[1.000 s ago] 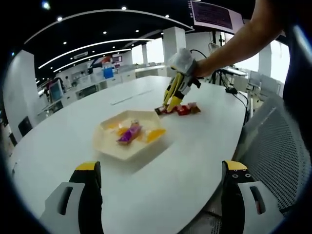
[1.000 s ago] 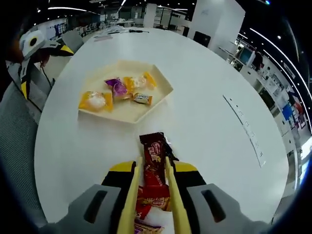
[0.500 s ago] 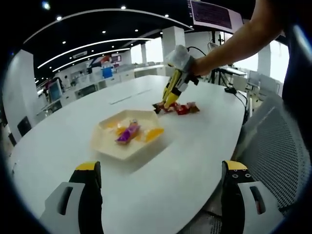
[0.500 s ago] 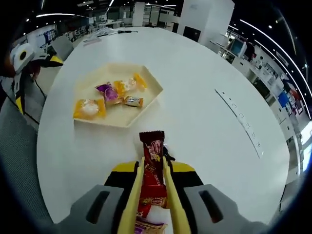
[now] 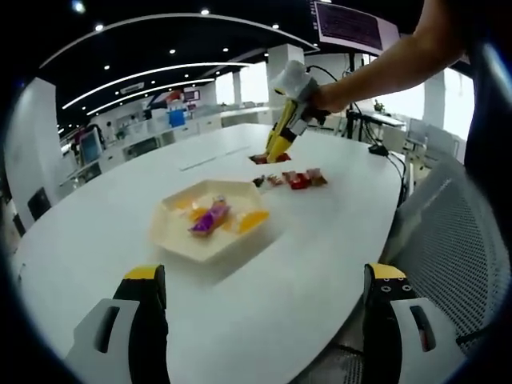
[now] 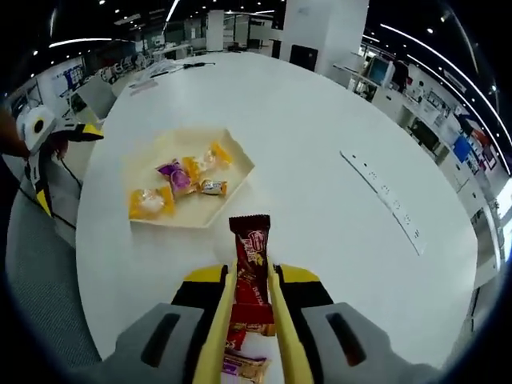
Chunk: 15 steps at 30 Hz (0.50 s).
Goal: Place the target food into the container with the food tongs after gripping and lifting it, then release it inside without dropping or visibly crushing the food.
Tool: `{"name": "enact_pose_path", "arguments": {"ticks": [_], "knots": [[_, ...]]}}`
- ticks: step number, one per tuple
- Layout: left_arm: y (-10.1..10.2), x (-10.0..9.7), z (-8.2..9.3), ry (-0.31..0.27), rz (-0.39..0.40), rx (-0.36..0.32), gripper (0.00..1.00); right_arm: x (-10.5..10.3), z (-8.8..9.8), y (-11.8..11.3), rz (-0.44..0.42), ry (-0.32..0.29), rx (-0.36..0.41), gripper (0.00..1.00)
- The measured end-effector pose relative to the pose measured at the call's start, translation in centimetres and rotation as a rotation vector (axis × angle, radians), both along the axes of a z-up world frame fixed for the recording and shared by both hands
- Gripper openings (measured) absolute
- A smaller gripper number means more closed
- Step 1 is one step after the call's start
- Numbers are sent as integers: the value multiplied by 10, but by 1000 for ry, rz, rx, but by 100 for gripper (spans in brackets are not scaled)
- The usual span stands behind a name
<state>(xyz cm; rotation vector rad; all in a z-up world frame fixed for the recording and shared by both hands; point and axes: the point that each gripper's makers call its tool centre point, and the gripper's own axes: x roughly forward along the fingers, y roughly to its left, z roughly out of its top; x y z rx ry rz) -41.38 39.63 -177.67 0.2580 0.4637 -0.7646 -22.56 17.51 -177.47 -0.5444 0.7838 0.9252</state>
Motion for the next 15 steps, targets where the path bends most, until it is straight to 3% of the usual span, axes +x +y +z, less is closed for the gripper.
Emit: {"name": "enact_pose_path", "arguments": {"ticks": [8,15], "knots": [[3,0,-3,27,20,9,100,2,11,-3,-20,9,5,22],[3,0,1,9,16,0,100,5,31,-1,-32,-2,18,23]]}}
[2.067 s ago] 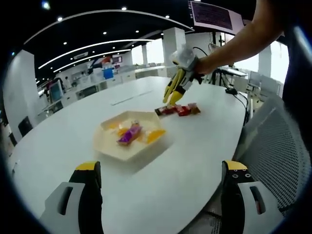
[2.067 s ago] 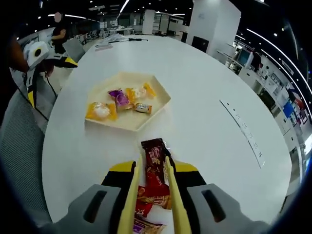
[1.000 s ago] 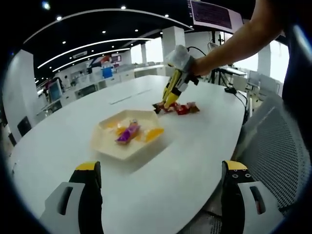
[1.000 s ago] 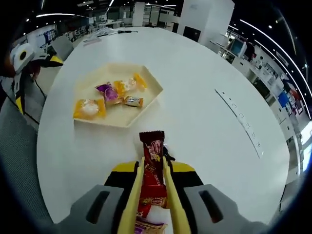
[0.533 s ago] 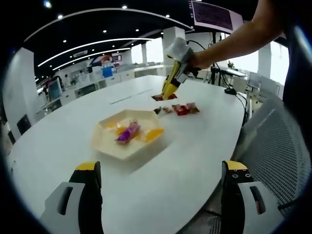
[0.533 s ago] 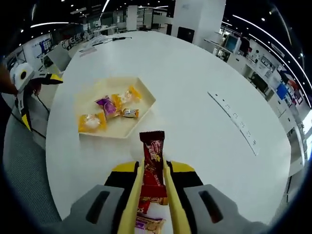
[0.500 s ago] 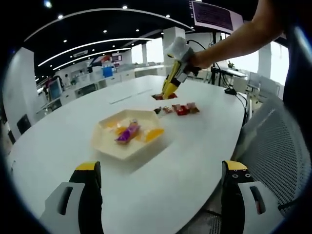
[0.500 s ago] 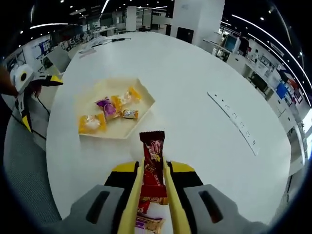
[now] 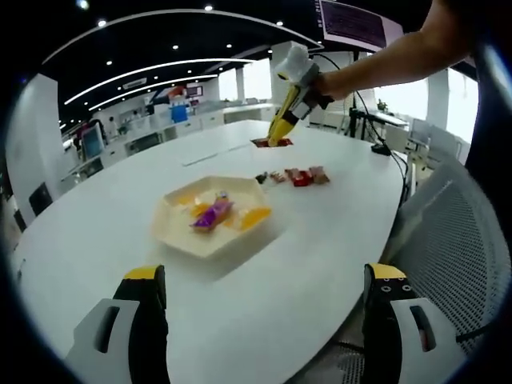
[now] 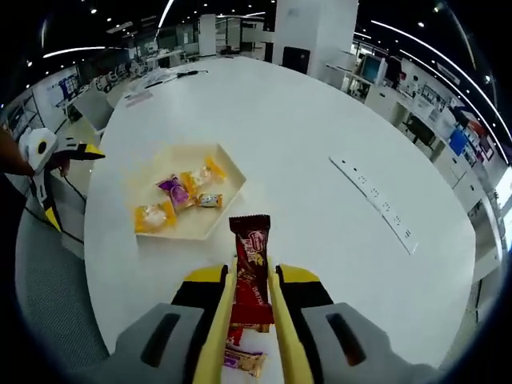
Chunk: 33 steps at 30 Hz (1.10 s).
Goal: Place the target food into the container with the food tongs after gripping and lifting it, then release it inside without dropping or visibly crushing the food.
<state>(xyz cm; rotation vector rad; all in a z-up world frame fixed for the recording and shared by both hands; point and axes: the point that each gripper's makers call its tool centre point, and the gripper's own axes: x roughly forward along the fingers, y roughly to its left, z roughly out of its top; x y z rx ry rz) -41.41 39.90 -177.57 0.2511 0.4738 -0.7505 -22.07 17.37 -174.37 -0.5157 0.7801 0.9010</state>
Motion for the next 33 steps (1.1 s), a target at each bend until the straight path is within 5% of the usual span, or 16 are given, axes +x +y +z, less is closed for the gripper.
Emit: {"name": "enact_pose_path", "arguments": {"ticks": [22,33], "knots": [[-3,-2,1,-15,-20,0,100,3,57,43,29,-68,43,23],[-1,1,6,-39,-4,-6,100,-2,55,65,71,-53,24,22]]}}
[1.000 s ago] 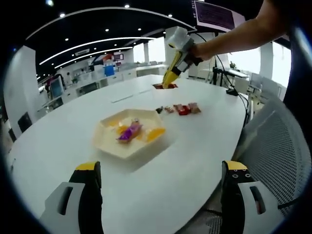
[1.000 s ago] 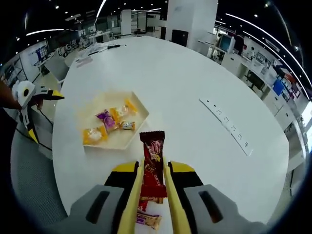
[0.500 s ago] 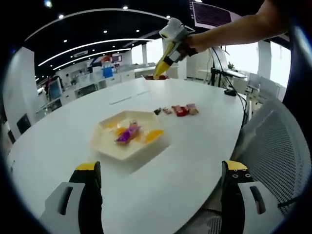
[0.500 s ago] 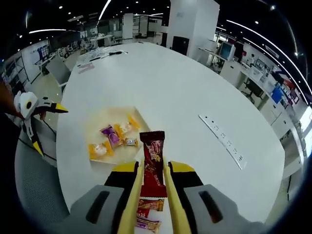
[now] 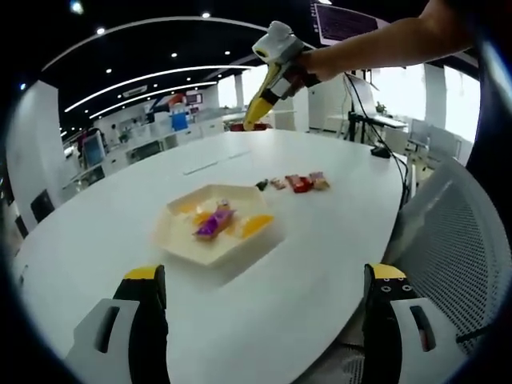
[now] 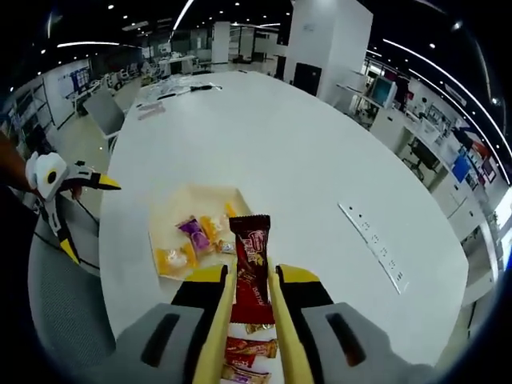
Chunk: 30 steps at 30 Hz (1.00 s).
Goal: Place the target food into the container with the food tongs after gripping and lifting it, then release it inside without dropping or visibly crushing the food.
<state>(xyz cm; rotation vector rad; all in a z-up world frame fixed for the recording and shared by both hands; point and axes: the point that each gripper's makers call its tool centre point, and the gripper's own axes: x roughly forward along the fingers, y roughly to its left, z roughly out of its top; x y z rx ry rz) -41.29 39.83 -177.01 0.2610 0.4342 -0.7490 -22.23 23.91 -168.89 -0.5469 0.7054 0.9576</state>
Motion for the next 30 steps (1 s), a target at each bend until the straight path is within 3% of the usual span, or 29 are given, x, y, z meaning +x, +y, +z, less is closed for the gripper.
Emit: {"name": "enact_pose_path", "arguments": {"ticks": [5,18,30], "knots": [[1,1,3,-11,9,-5,100,1,3,15,15,5,2,22],[2,1,1,-7,10,5,100,-5,16,79,105,3,22,22],[4,3,4,-22,19,2,100,-16,9,126,172,20,14,23]]}}
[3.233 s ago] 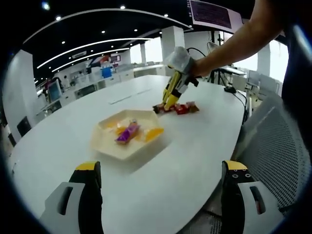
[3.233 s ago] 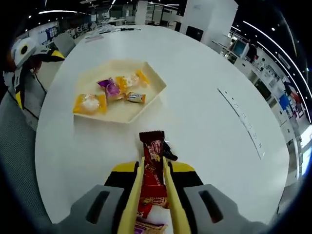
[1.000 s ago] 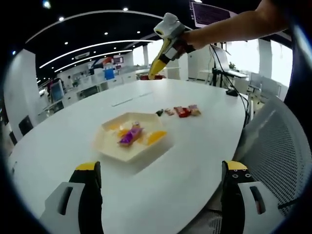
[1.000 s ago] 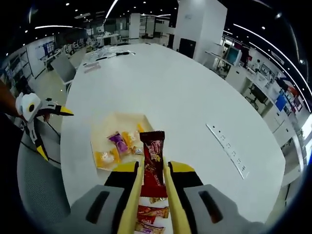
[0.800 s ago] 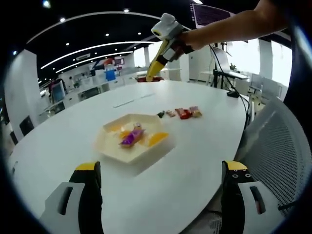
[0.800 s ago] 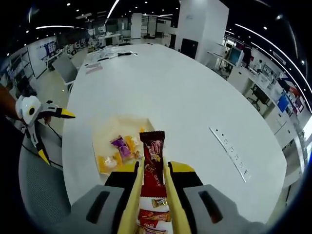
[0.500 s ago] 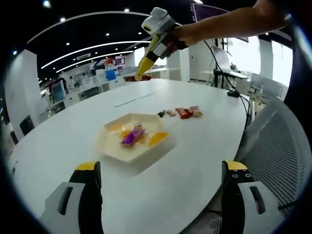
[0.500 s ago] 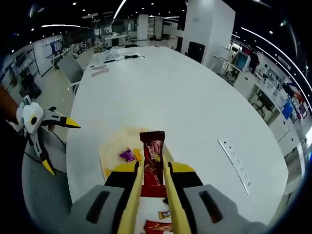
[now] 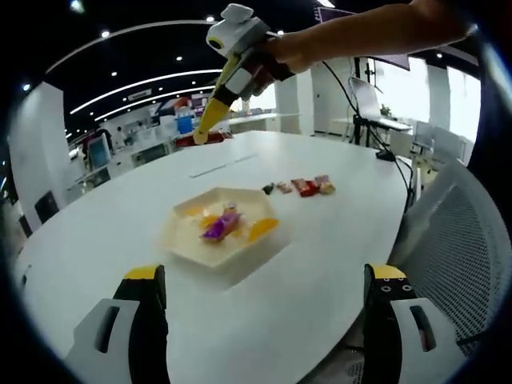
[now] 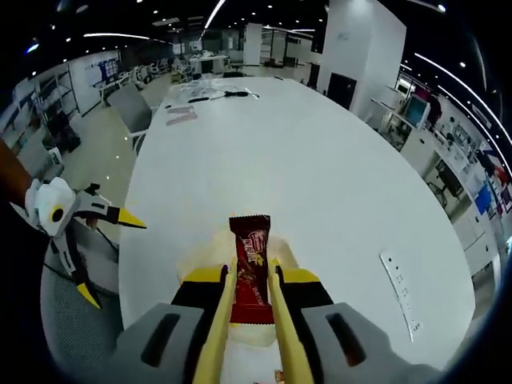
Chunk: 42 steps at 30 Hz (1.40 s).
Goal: Place the target food into the container with the food tongs after gripping and lifting it, then release it inside without dropping or visibly crushing the food.
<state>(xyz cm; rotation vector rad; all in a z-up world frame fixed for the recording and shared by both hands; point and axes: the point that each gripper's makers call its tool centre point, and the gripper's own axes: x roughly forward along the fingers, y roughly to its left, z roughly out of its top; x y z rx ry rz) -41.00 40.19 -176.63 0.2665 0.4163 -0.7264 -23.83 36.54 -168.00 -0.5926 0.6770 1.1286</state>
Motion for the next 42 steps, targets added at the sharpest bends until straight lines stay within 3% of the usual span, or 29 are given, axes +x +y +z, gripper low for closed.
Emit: {"name": "enact_pose_path", "arguments": {"ticks": [12,30,42], "knots": [[2,2,3,-11,12,-12,100,-6,-5,17,30,13,-11,23],[3,3,3,-9,20,-10,100,2,-17,14,32,-1,-11,27],[2,3,0,-2,12,0,100,5,-1,4,27,-26,19,28]]}}
